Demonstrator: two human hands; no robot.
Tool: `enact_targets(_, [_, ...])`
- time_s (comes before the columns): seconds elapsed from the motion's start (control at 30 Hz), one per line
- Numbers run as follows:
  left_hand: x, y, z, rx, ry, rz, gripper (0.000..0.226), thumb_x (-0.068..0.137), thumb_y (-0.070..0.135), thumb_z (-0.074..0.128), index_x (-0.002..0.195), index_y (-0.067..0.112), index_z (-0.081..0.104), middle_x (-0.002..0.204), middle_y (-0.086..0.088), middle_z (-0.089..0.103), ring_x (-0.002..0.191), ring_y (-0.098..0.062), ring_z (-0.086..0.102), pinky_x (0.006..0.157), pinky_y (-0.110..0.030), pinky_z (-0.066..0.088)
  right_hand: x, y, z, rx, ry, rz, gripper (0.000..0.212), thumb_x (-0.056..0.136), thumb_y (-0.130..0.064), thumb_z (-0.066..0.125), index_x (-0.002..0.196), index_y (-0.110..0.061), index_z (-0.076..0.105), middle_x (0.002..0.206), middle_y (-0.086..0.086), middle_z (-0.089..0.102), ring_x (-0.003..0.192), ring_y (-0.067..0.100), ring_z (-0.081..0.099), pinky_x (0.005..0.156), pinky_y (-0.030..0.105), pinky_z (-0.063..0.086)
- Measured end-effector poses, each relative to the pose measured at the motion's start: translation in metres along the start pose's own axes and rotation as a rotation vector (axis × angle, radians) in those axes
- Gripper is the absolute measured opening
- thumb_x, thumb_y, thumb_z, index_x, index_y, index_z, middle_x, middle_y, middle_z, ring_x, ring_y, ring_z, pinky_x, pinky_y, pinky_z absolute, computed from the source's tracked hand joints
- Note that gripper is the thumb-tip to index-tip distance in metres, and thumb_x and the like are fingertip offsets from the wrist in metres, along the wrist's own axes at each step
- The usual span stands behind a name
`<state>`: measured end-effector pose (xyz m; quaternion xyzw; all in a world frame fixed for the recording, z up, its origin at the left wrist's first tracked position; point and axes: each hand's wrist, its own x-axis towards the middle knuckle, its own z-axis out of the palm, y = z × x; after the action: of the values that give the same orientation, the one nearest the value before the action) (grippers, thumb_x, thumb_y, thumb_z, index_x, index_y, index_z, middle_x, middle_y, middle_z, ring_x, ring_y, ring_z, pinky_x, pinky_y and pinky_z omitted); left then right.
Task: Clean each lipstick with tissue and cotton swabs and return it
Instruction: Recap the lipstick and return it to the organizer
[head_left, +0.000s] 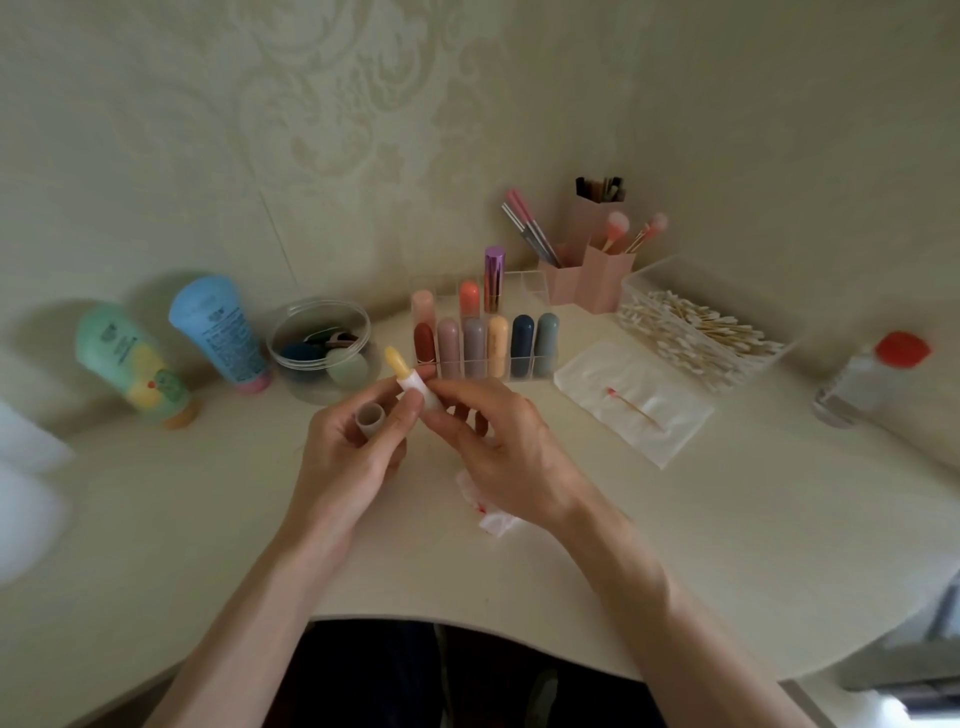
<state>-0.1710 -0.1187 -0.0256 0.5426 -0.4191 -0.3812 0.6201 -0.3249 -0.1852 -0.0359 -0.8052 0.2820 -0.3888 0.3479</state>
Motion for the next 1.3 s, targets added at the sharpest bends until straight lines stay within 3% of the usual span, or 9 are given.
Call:
enact_targets(0.2, [0.000, -0.001, -0.002, -0.009, 0.029, -0.015, 0.028, 0.090, 0.034, 0.072, 0.118, 0.032, 0.079, 0.062, -0.001, 0.032, 0.060, -0.016, 0.028, 0.059, -0.035, 0.024, 0.000, 0.003, 0.002, -0.022, 0.019, 0.011, 0.017, 0.102, -0.013, 0.066, 0.117, -0.014, 0.074, 0.084, -0.026, 0.058, 0.076, 0.003, 0.054, 0.067, 0.017, 0.042])
enact_targets(0.33, [0.000, 0.000, -0.004, -0.031, 0.046, -0.043, 0.024, 0.092, 0.032, 0.073, 0.114, 0.030, 0.081, 0.070, -0.014, 0.030, 0.061, -0.017, 0.027, 0.060, -0.033, 0.024, -0.001, 0.004, 0.004, -0.039, 0.108, 0.091, 0.021, 0.093, -0.028, 0.080, 0.112, -0.022, 0.074, 0.097, -0.017, 0.069, 0.083, 0.011, 0.059, 0.071, 0.020, 0.047])
enact_targets(0.47, [0.000, 0.001, -0.003, -0.028, 0.030, -0.051, 0.022, 0.093, 0.031, 0.073, 0.113, 0.029, 0.081, 0.073, -0.023, 0.029, 0.064, -0.021, 0.023, 0.063, -0.039, 0.019, -0.002, 0.001, 0.005, 0.018, 0.109, 0.136, 0.027, 0.091, -0.029, 0.082, 0.113, -0.019, 0.070, 0.102, -0.014, 0.073, 0.094, 0.006, 0.066, 0.073, 0.019, 0.051])
enact_targets(0.67, [0.002, 0.001, -0.004, -0.096, 0.054, -0.070, 0.022, 0.092, 0.030, 0.074, 0.114, 0.030, 0.081, 0.078, -0.023, 0.033, 0.073, -0.032, 0.020, 0.066, -0.042, 0.016, -0.002, -0.002, 0.006, 0.065, 0.015, 0.122, 0.024, 0.105, -0.028, 0.064, 0.126, -0.021, 0.072, 0.090, -0.007, 0.068, 0.080, 0.017, 0.061, 0.071, 0.037, 0.053])
enact_targets(0.77, [0.002, 0.002, -0.004, -0.091, 0.050, -0.081, 0.022, 0.091, 0.030, 0.075, 0.112, 0.027, 0.081, 0.077, -0.030, 0.032, 0.072, -0.031, 0.020, 0.068, -0.044, 0.016, -0.001, -0.001, 0.006, 0.033, 0.073, 0.116, 0.020, 0.101, -0.029, 0.070, 0.119, -0.021, 0.075, 0.090, -0.012, 0.070, 0.081, 0.014, 0.063, 0.071, 0.030, 0.053])
enact_targets(0.9, [0.001, 0.003, -0.004, -0.087, 0.035, -0.093, 0.029, 0.080, 0.039, 0.080, 0.108, 0.030, 0.082, 0.083, -0.016, 0.049, 0.064, -0.020, 0.028, 0.063, -0.035, 0.022, -0.001, 0.000, 0.005, 0.019, 0.139, 0.102, 0.023, 0.091, -0.031, 0.082, 0.109, -0.021, 0.074, 0.099, -0.015, 0.075, 0.093, 0.009, 0.069, 0.074, 0.019, 0.053])
enact_targets(0.97, [0.000, 0.006, -0.003, -0.081, 0.041, -0.082, 0.030, 0.075, 0.040, 0.082, 0.103, 0.029, 0.084, 0.088, -0.022, 0.058, 0.065, -0.019, 0.032, 0.063, -0.033, 0.027, -0.002, 0.000, 0.007, 0.028, 0.169, 0.075, 0.023, 0.089, -0.027, 0.084, 0.106, -0.018, 0.071, 0.096, -0.014, 0.075, 0.091, 0.008, 0.071, 0.073, 0.018, 0.052])
enact_targets(1.1, [0.000, 0.009, 0.000, -0.065, 0.077, -0.090, 0.027, 0.069, 0.037, 0.085, 0.091, 0.022, 0.084, 0.103, -0.039, 0.060, 0.072, -0.026, 0.036, 0.063, -0.034, 0.029, -0.004, -0.002, 0.011, -0.020, 0.249, 0.041, 0.023, 0.087, -0.025, 0.087, 0.094, -0.018, 0.066, 0.079, -0.014, 0.065, 0.074, 0.013, 0.062, 0.064, 0.015, 0.046])
enact_targets(1.3, [0.000, 0.007, -0.001, -0.069, 0.070, -0.088, 0.026, 0.065, 0.039, 0.086, 0.083, 0.020, 0.082, 0.094, -0.039, 0.061, 0.074, -0.028, 0.035, 0.062, -0.034, 0.027, -0.005, -0.007, 0.012, -0.158, 0.288, -0.048, 0.025, 0.088, -0.020, 0.085, 0.090, -0.013, 0.061, 0.075, -0.027, 0.041, 0.066, 0.004, 0.047, 0.061, 0.015, 0.036])
